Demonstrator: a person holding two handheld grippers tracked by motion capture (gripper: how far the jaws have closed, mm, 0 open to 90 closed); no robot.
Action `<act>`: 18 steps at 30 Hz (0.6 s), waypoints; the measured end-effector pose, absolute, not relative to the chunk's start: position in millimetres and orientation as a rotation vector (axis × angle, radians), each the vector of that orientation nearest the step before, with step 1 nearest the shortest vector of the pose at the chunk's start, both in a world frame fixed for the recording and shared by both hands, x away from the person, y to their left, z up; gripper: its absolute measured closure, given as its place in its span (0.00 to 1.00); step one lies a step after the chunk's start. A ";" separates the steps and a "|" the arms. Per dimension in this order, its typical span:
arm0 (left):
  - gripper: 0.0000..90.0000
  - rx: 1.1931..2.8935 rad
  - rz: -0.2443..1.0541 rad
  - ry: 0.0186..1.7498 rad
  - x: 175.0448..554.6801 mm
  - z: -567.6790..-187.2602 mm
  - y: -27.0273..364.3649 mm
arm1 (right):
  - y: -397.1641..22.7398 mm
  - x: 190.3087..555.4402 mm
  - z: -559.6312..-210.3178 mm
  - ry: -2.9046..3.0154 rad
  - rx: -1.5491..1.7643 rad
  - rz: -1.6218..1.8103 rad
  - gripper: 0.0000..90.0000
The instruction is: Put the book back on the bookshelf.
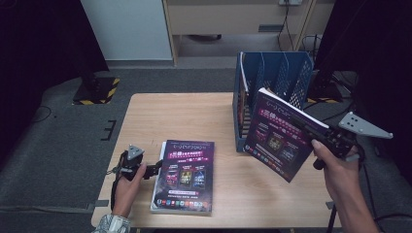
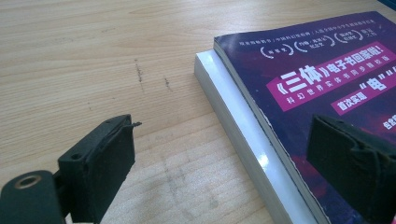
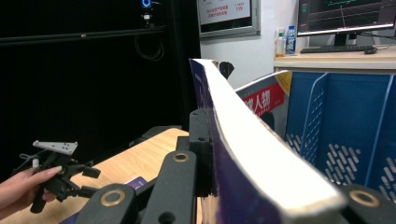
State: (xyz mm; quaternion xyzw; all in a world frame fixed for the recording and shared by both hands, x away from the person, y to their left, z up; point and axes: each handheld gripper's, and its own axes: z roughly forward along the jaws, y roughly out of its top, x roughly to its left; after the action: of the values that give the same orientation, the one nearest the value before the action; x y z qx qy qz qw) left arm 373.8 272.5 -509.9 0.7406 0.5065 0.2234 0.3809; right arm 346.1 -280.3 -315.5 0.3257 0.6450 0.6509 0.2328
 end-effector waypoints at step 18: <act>0.08 1.892 0.572 1.290 373.8 -510.1 272.0 | -276.1 373.4 -266.0 1.773 0.968 1.691 0.92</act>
State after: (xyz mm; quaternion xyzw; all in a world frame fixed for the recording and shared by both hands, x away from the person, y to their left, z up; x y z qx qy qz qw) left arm 373.8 272.0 -510.1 0.7412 0.5054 0.2242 0.3807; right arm 373.4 -276.1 -266.0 0.3556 0.6515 0.6213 0.2511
